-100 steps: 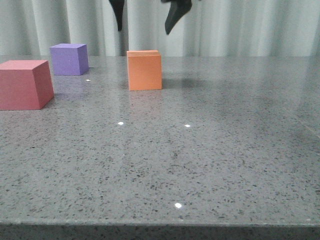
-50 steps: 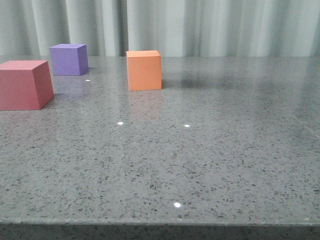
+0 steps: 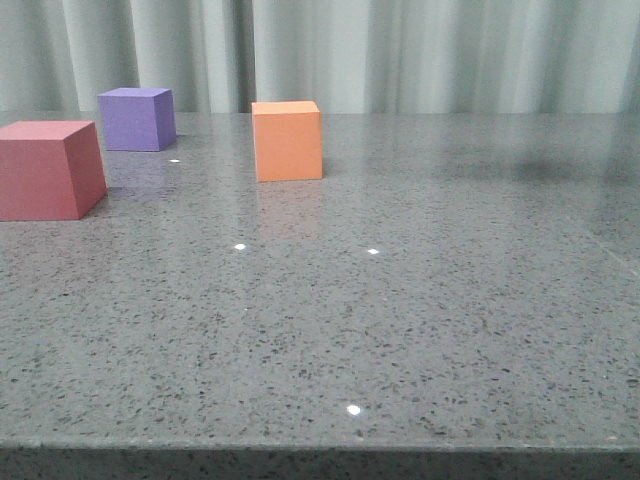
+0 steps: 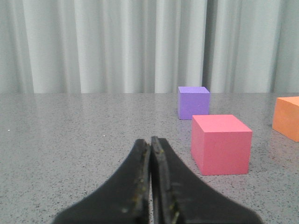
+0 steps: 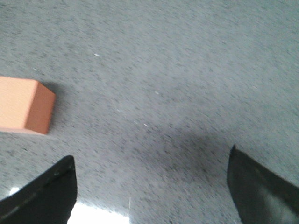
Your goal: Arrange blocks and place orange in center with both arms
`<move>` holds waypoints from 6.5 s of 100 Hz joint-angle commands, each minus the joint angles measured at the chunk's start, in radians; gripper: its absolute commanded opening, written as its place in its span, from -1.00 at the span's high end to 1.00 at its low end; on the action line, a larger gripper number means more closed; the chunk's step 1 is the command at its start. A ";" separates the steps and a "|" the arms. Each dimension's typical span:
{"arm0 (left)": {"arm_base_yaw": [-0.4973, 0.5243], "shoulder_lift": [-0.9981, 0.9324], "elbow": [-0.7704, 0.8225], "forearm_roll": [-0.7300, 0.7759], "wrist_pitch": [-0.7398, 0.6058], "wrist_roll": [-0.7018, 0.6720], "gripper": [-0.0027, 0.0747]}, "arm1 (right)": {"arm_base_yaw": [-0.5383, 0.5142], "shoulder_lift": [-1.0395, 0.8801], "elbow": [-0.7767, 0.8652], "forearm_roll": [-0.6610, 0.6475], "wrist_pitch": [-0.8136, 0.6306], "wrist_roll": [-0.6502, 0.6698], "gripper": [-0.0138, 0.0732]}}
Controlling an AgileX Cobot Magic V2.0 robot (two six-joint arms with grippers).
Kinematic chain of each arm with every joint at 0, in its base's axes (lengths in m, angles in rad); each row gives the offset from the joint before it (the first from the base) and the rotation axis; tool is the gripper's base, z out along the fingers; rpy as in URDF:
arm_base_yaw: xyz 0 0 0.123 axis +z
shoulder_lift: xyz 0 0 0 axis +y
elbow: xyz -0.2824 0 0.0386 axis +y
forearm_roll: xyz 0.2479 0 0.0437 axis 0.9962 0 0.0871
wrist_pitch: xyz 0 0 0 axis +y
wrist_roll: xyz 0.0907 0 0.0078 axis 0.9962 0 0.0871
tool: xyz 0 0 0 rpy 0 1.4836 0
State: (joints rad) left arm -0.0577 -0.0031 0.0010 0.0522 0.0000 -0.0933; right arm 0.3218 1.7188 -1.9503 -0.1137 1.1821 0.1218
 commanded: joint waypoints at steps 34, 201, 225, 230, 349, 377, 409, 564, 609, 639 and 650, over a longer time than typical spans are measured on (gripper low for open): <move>0.003 -0.037 0.045 0.000 -0.082 -0.003 0.98 | -0.248 -0.527 0.693 0.006 -0.374 -0.013 -0.78; 0.003 -0.037 0.045 0.000 -0.089 -0.003 0.98 | -0.298 -1.173 1.340 -0.029 -0.833 -0.013 0.84; 0.003 -0.037 0.039 -0.002 -0.089 -0.003 0.98 | -0.298 -1.173 1.340 -0.029 -0.833 -0.013 0.84; 0.003 -0.037 0.026 -0.010 -0.087 -0.003 0.98 | -0.298 -1.173 1.340 -0.029 -0.833 -0.013 0.84; 0.003 0.913 -1.067 -0.152 0.847 0.005 0.83 | -0.298 -1.173 1.340 -0.029 -0.833 -0.013 0.84; -0.016 0.938 -1.067 -0.148 0.851 0.005 -0.74 | -0.298 -1.173 1.340 -0.029 -0.833 -0.013 0.84; -0.044 0.947 -1.067 -0.202 0.847 0.005 -0.78 | -0.298 -1.173 1.340 -0.029 -0.833 -0.013 0.84; -0.595 1.862 -1.780 0.193 0.677 -0.522 -0.78 | -0.298 -1.173 1.340 -0.029 -0.834 -0.013 0.84; -0.592 1.923 -1.780 0.197 0.683 -0.527 -0.78 | -0.298 -1.173 1.340 -0.029 -0.834 -0.013 0.84; -0.592 1.972 -1.780 0.201 0.689 -0.527 -0.78 | -0.298 -1.173 1.340 -0.029 -0.834 -0.013 0.84; -0.592 1.978 -1.780 0.214 0.688 -0.527 -0.77 | -0.298 -1.173 1.340 -0.029 -0.834 -0.013 0.84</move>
State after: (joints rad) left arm -0.6464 2.0292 -1.7490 0.2412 0.7304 -0.6111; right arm 0.0294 0.5438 -0.5868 -0.1249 0.4241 0.1180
